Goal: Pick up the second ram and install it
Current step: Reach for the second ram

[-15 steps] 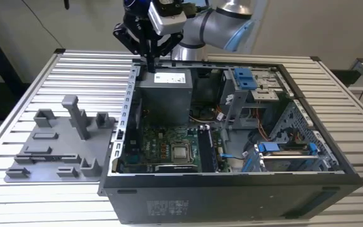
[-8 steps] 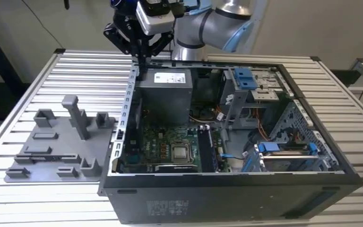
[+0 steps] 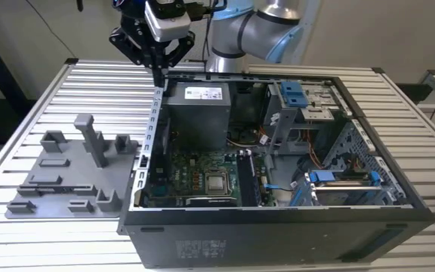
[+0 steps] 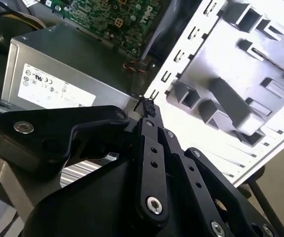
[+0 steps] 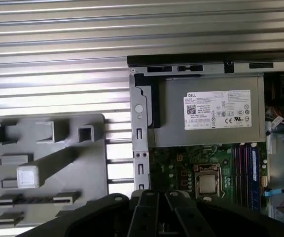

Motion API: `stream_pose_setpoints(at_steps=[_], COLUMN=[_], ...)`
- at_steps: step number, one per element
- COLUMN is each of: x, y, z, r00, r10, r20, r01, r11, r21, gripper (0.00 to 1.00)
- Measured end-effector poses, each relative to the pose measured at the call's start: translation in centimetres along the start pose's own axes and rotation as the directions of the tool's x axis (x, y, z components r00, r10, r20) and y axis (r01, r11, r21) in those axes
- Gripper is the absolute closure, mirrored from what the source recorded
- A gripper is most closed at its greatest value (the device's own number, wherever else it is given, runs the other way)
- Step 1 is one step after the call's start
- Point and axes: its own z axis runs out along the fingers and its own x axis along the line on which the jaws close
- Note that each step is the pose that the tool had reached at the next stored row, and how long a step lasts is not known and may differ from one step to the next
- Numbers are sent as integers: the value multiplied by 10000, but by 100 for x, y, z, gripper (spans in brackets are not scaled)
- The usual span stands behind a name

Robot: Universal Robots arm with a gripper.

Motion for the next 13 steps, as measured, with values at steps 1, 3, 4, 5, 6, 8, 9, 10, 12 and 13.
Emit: stream_pose_setpoints(at_steps=[1,3,4,5,6,8,9,10,12,13], x=[19,55,73,89,107,142,158,176,210,228], y=[-1,-4,-5,-6,-8,-10,-11,-13,-15,-16], z=[0,0,0,0,1,1,1,1,2,2], r00=[10000,10000,10000,10000,10000,10000,10000,10000,10000,10000], r10=[0,0,0,0,-1,-1,0,0,0,1], r20=[-1,0,-1,-1,-1,-1,-1,-1,-1,-1], r01=[0,0,0,0,1,1,0,0,0,-1], r11=[10000,10000,10000,10000,10000,10000,10000,10000,10000,10000], r21=[1,0,1,1,0,0,1,1,0,1], gripper=[89,89,89,89,89,89,89,89,89,89])
